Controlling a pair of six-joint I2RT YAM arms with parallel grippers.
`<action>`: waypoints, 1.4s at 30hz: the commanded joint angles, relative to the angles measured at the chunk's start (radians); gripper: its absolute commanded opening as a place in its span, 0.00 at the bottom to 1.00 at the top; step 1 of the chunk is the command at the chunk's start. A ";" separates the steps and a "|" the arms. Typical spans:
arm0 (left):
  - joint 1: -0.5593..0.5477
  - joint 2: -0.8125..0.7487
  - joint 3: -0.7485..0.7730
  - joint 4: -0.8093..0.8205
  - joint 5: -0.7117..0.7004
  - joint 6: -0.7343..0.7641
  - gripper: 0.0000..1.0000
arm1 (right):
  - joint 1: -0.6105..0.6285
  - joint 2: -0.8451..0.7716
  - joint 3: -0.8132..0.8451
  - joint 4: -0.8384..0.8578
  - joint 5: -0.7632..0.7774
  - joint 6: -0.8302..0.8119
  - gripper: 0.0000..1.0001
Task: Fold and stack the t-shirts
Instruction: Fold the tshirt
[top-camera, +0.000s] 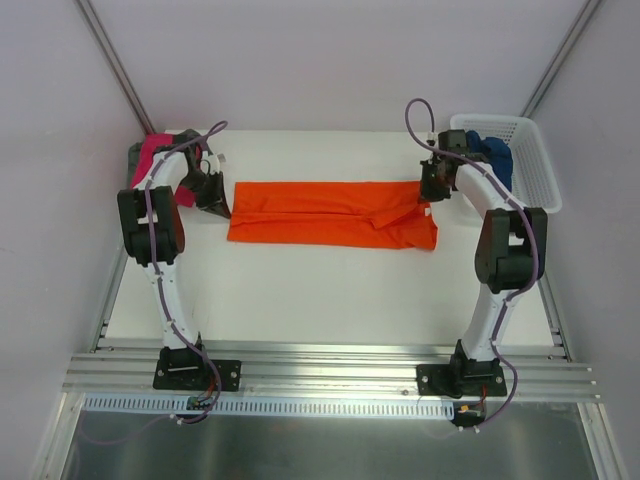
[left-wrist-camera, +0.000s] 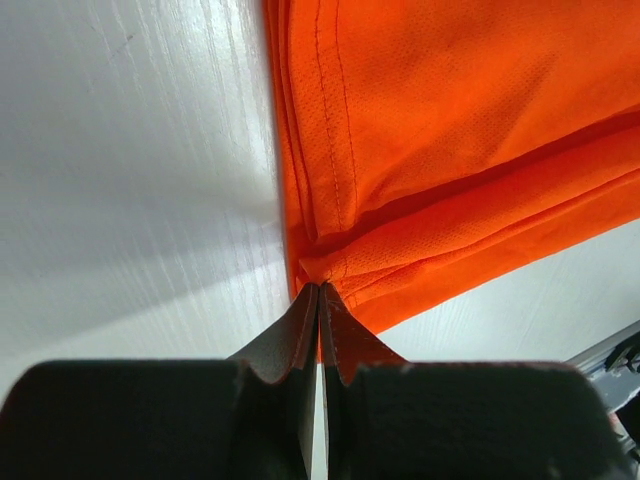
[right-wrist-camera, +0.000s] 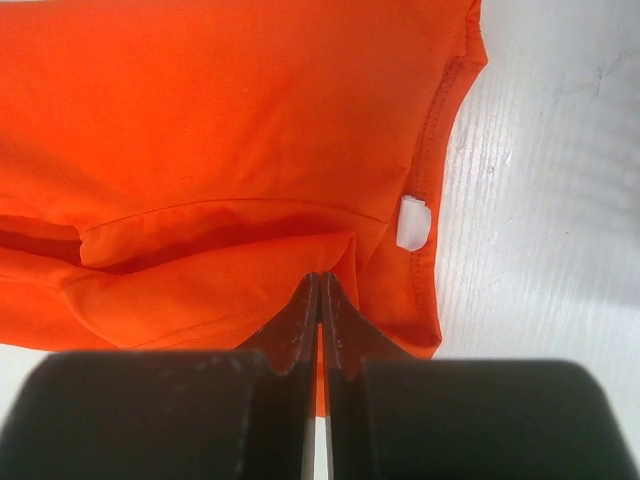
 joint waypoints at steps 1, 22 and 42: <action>0.004 0.005 0.055 -0.020 -0.032 0.023 0.00 | -0.002 0.000 0.046 0.014 0.045 -0.025 0.01; -0.063 0.011 0.059 -0.004 -0.100 -0.008 0.99 | -0.010 0.006 -0.008 0.035 0.054 -0.032 0.18; -0.123 -0.313 -0.082 0.012 -0.121 -0.088 0.99 | 0.030 -0.185 -0.109 -0.018 -0.174 0.057 0.96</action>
